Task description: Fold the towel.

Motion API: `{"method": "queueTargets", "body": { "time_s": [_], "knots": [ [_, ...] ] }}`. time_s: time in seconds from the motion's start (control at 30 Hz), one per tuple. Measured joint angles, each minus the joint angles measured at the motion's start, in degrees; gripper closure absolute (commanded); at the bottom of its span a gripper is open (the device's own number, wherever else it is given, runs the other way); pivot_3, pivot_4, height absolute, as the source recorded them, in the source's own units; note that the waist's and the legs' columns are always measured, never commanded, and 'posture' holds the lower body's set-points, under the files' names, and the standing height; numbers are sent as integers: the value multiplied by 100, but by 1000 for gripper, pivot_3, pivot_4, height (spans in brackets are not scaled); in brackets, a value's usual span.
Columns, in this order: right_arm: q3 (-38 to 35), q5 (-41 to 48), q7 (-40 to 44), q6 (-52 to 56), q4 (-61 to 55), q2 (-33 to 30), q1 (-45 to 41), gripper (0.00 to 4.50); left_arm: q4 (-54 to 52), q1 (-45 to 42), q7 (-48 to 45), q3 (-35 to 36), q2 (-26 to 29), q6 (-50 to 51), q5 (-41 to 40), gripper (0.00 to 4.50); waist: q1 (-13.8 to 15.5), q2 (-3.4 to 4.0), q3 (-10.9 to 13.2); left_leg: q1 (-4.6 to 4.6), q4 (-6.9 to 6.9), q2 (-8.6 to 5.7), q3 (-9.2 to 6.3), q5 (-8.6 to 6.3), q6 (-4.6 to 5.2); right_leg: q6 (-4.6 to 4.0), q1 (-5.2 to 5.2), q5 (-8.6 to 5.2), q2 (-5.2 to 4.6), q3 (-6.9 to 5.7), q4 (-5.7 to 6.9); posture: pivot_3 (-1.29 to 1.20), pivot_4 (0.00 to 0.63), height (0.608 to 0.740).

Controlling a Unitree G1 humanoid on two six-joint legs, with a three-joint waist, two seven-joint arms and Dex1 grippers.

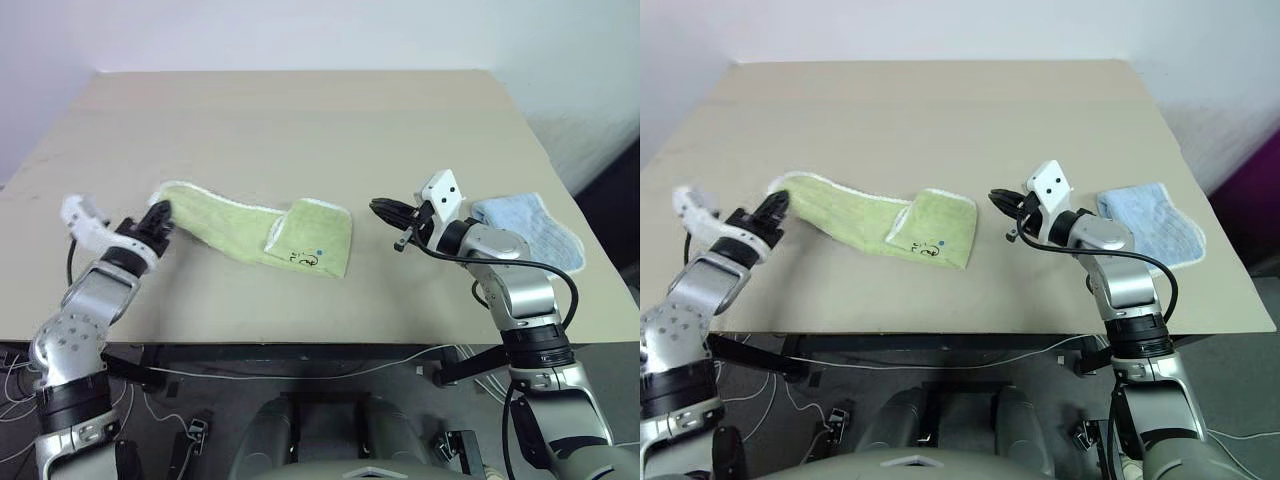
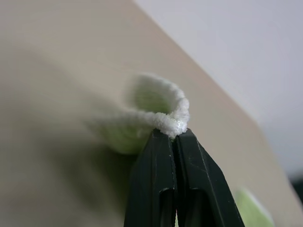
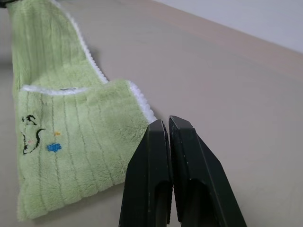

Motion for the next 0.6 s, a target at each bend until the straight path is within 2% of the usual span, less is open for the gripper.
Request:
{"method": "queueTargets", "body": {
  "time_s": [0.1, 0.23, 0.4, 0.6],
  "knots": [
    [-5, -1, -31, -1, 10, -6, 0, 4328, -459, -226, -657, -751, 80, 88, 451, 4481, -19, 2, 1, -3, -5, 1, 1, 0, -1, 0, -7, 0, 1, 2, -1, 0, 150, 740],
    [-13, -1, -91, -3, 19, -9, 0, 4328, -862, -539, -1276, -1621, -81, 190, 860, 4481, -30, 3, 2, -5, -6, 3, 2, 1, -1, 0, -10, 0, 1, 5, -1, 0, 150, 740],
    [-17, 0, -158, -3, 17, -10, 3, 4328, -971, -923, -1688, -2552, -313, 205, 1618, 4481, -19, 3, 3, -8, -3, 2, 3, 0, 0, 0, -10, 0, 2, 5, -1, 0, 150, 740],
    [-35, 7, -238, -1, 3, -17, 48, 4328, -685, -1202, -1947, -3458, -241, 510, 2728, 4481, -23, 3, 4, -7, -3, 3, 2, 1, 1, 1, -11, 0, 6, 4, 0, 0, 150, 740]
  ]
}}
